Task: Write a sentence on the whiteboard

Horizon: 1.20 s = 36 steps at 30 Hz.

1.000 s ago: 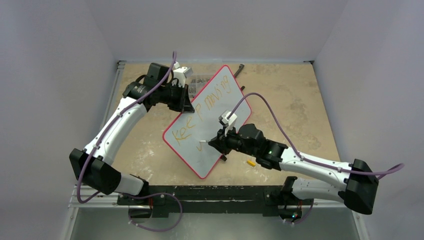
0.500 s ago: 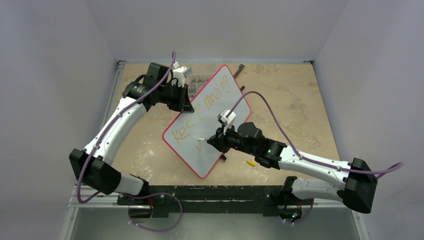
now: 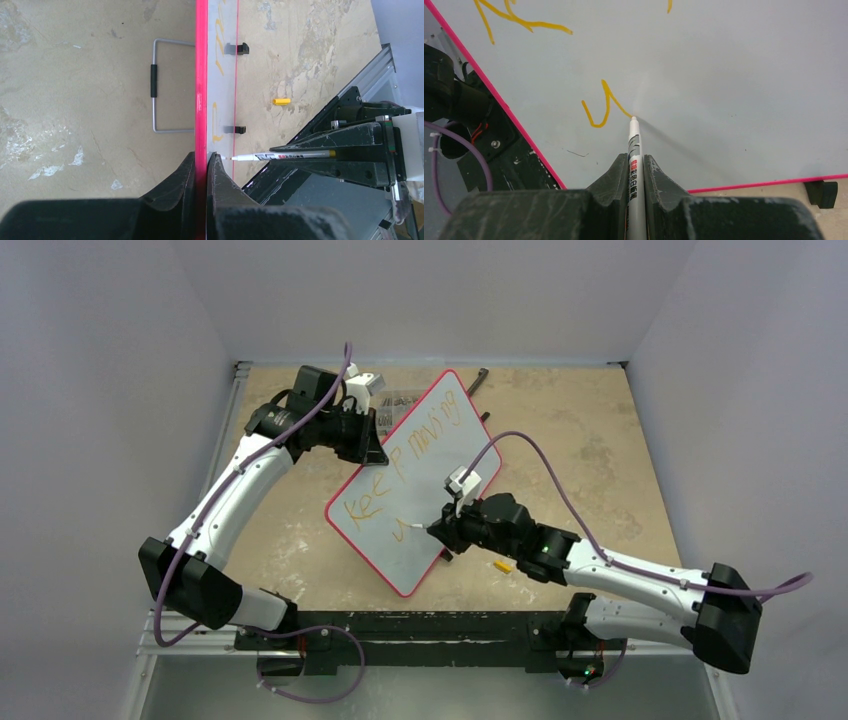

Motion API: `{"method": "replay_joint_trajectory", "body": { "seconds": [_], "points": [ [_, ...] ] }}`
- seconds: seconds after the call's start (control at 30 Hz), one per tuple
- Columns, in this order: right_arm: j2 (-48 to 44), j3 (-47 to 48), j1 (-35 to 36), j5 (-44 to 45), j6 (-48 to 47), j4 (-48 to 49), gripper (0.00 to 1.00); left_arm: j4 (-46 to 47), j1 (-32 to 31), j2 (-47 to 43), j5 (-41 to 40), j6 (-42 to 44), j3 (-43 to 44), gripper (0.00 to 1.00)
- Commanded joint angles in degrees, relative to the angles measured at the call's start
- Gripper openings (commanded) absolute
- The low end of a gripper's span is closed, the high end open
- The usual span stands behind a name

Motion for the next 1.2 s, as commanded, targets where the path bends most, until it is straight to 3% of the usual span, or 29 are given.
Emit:
{"method": "replay_joint_trajectory", "body": {
  "seconds": [0.0, 0.23, 0.53, 1.17],
  "points": [
    [-2.4, 2.2, -0.2, 1.1, 0.3, 0.6, 0.0, 2.0, 0.5, -0.5, -8.2, 4.1, -0.1, 0.0],
    [-3.2, 6.0, -0.2, -0.5, -0.2, 2.3, 0.0, 2.0, 0.5, -0.7, -8.2, 4.2, -0.1, 0.0],
    [2.2, 8.5, -0.2, 3.4, 1.5, 3.2, 0.0, 2.1, 0.5, -0.7, -7.9, 4.1, -0.2, 0.0],
    [4.5, 0.8, -0.2, 4.8, 3.0, 0.9, 0.0, 2.1, 0.5, -0.9, -7.8, 4.1, -0.2, 0.0]
  ]
}}
